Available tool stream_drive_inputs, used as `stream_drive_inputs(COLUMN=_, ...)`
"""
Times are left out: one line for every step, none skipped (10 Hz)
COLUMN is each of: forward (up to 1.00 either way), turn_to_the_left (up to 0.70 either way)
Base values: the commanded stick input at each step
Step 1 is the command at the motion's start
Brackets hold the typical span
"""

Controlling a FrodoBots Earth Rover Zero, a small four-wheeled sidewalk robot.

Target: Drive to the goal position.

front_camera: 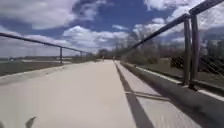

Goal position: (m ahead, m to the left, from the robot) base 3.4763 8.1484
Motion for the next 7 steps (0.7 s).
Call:
stream_drive_inputs(forward=1.00, turn_to_the_left=0.00)
stream_drive_inputs(forward=1.00, turn_to_the_left=0.00)
stream_drive_inputs(forward=1.00, turn_to_the_left=0.00)
stream_drive_inputs(forward=1.00, turn_to_the_left=0.00)
stream_drive_inputs(forward=1.00, turn_to_the_left=0.00)
stream_drive_inputs(forward=1.00, turn_to_the_left=0.00)
stream_drive_inputs(forward=1.00, turn_to_the_left=0.00)
